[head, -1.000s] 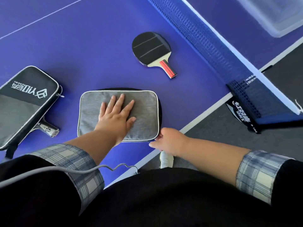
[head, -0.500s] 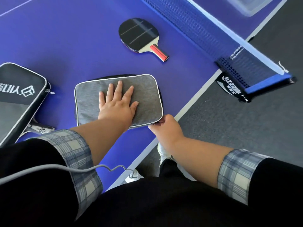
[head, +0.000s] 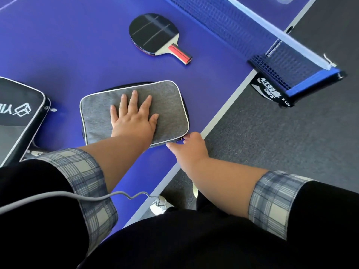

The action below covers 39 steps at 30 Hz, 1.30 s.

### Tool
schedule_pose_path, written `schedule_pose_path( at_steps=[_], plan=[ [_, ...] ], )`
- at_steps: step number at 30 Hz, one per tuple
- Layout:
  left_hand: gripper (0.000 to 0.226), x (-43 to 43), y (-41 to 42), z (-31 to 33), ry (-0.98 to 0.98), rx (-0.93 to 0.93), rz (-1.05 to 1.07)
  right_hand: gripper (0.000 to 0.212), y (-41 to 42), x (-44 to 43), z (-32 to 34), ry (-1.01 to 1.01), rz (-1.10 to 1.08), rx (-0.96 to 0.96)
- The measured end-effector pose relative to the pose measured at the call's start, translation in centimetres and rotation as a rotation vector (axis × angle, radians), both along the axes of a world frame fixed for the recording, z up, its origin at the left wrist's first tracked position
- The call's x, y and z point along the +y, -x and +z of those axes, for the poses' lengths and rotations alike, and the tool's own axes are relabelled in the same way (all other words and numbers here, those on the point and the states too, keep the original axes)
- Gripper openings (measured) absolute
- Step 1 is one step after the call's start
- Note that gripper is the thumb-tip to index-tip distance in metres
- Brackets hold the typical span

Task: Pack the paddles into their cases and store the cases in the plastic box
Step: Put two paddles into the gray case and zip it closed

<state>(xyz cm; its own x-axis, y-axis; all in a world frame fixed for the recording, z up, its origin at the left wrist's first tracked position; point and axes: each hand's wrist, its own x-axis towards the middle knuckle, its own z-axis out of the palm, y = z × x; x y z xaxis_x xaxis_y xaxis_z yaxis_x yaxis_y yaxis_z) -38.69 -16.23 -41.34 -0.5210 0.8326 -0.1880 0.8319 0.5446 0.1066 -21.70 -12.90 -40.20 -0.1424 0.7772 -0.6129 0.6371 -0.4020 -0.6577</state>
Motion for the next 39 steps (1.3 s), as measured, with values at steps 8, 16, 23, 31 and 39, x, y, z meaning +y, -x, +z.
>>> schedule_pose_path(
  at_steps=[8,16,23,31,39],
  plan=[
    [0.063,0.0,0.0,0.0,0.011,0.006,-0.003,0.025,1.0,0.7,-0.8,0.158,0.048,-0.124],
    [0.063,0.1,0.1,0.2,0.005,-0.006,-0.005,0.031,0.9,0.1,-0.5,0.092,0.075,-0.121],
    [0.061,0.1,0.1,0.4,0.022,-0.008,-0.016,0.023,-2.6,1.1,1.3,-0.289,0.638,-0.304],
    [0.059,-0.1,0.1,0.5,0.041,-0.013,-0.026,0.019,-4.0,7.1,1.7,-0.578,0.905,-0.452],
    [0.059,-0.3,-0.1,0.7,0.061,0.025,-0.027,0.015,-1.5,12.4,1.1,-0.64,1.019,-0.476]
  ],
)
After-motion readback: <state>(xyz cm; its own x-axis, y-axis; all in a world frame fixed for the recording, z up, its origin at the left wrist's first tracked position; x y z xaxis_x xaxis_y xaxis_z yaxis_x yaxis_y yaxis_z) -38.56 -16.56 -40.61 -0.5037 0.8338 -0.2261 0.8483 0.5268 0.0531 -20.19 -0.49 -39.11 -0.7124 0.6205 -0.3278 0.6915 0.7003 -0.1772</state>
